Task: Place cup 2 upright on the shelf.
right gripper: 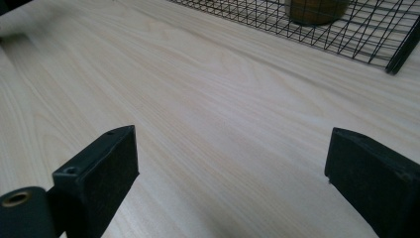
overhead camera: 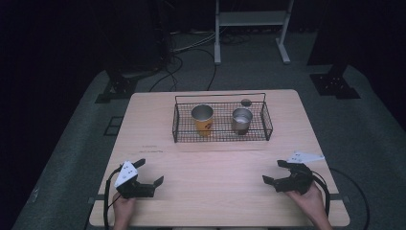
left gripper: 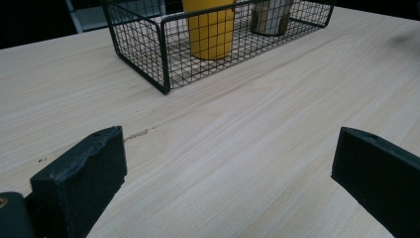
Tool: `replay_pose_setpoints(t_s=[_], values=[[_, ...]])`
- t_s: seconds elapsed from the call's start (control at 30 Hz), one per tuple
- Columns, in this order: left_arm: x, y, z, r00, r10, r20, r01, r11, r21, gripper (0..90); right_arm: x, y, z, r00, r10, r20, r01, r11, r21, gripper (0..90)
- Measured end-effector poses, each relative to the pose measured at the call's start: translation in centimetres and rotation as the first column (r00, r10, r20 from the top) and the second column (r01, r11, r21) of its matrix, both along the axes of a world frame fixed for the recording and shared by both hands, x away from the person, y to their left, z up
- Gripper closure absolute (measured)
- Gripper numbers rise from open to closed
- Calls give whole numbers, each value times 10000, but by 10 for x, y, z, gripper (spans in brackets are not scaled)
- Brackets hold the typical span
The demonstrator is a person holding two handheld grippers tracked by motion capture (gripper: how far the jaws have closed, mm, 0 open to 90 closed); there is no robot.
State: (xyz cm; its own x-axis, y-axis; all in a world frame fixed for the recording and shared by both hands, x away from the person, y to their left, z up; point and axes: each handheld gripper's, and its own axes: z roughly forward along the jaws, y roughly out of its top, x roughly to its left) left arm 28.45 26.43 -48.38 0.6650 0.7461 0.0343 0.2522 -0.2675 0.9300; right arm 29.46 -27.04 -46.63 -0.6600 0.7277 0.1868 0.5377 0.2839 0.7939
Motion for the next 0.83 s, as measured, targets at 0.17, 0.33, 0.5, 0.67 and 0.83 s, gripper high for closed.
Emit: replay_pose_setpoints(t_s=[0.17,0.33,0.5,0.67,0.83], values=[[0,0,0,10000,4,-15,-4,10000,3,0,-4,-2,-4,10000,-19,-49,19,10000,59,55],[0,0,0,10000,8,-15,-8,10000,-3,0,-10,-4,-8,10000,-75,-3,75,9999,119,55],[0,0,0,10000,6,-4,-6,10000,5,0,-22,-10,-9,9980,-561,286,552,9980,299,55],[0,0,0,10000,12,-8,-12,10000,-5,0,-29,-12,-13,9949,-854,535,850,9963,92,56],[1,0,0,10000,25,-32,-25,10000,1,0,-39,-14,-20,9872,-1200,1052,1209,9927,-26,56]])
